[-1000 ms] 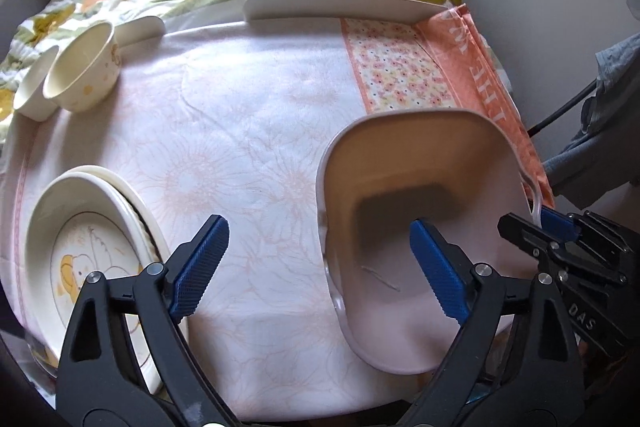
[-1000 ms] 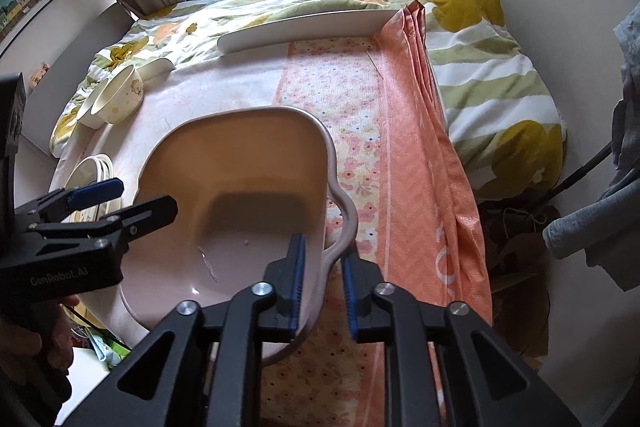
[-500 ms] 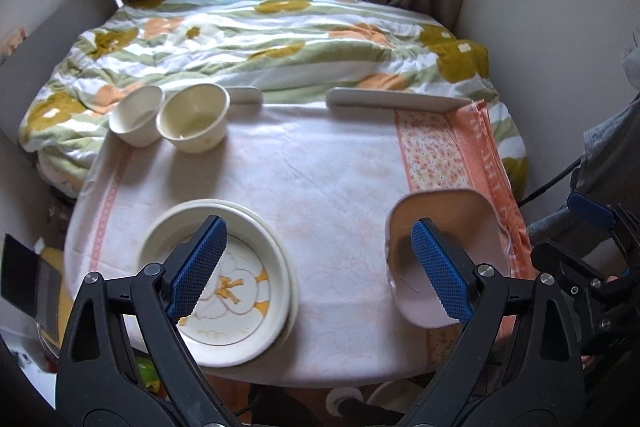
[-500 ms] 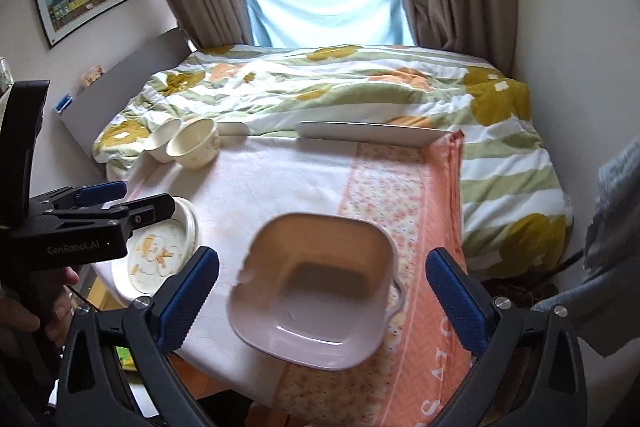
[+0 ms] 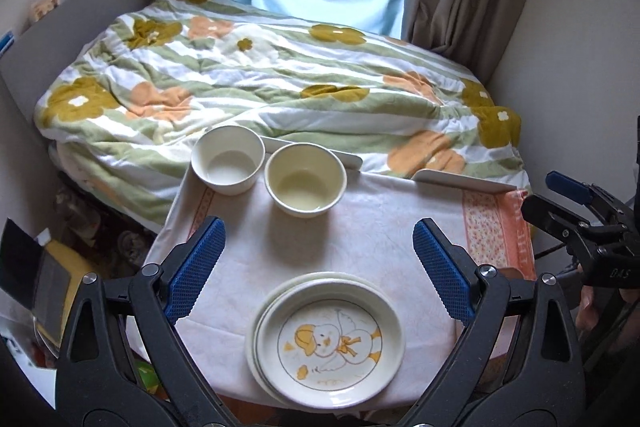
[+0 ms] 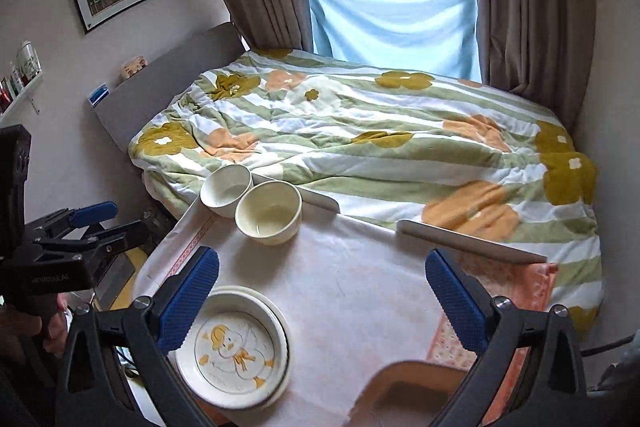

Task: Organize plates and bowls
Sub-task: 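Close both grippers on the rim of the cream bowl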

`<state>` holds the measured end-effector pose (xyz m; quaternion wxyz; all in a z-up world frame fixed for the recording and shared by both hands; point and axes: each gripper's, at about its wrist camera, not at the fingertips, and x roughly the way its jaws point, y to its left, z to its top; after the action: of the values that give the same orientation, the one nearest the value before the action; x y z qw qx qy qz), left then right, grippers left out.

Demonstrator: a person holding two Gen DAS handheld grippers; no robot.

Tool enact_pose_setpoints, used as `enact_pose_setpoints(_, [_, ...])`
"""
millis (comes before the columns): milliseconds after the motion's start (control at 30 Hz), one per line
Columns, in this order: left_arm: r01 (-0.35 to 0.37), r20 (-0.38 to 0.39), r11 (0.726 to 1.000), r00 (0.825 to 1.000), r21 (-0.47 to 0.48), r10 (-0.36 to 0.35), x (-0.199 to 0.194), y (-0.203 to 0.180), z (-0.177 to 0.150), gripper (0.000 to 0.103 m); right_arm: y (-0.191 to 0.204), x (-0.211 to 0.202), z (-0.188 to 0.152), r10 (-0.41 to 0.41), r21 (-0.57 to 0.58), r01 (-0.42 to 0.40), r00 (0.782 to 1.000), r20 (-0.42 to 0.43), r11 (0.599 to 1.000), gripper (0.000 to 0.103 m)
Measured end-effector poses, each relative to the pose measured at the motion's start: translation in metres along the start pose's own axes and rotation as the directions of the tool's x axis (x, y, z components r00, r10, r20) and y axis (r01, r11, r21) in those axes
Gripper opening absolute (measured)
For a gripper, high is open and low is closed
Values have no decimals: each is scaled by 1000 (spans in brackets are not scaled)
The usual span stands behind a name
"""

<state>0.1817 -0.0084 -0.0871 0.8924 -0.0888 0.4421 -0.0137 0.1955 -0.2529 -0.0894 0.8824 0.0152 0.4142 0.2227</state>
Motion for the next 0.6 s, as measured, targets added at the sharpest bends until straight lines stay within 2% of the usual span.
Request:
enact_pose_setpoints(133, [36, -63, 996, 997, -78, -41, 48, 39, 24, 93, 5, 62, 28, 62, 60, -58, 997, -56, 996, 103])
enact_pose_setpoints(167, [49, -83, 994, 995, -100, -58, 63, 47, 28, 88, 5, 79, 32, 82, 80, -76, 994, -76, 994, 102])
enact_pose_setpoints(267, [73, -151, 987, 984, -141, -95, 110, 66, 34, 69, 5, 132, 40, 120, 138, -99, 981, -152, 986, 87])
enact_pose_setpoints(333, [90, -193, 983, 974, -162, -121, 142, 74, 33, 65, 6, 165, 40, 118, 169, -85, 974, -196, 982, 75])
enact_pose_setpoints(433, [107, -237, 976, 959, -192, -152, 182, 82, 29, 64, 2, 206, 35, 124, 221, -67, 960, -252, 973, 65])
enact_pose_setpoints(567, [117, -294, 969, 939, -217, -179, 223, 88, 22, 50, -3, 243, 24, 145, 266, -60, 938, -314, 962, 57])
enact_pose_setpoints(600, [119, -304, 968, 935, -222, -184, 230, 90, 21, 50, -4, 249, 21, 148, 273, -58, 934, -324, 960, 55])
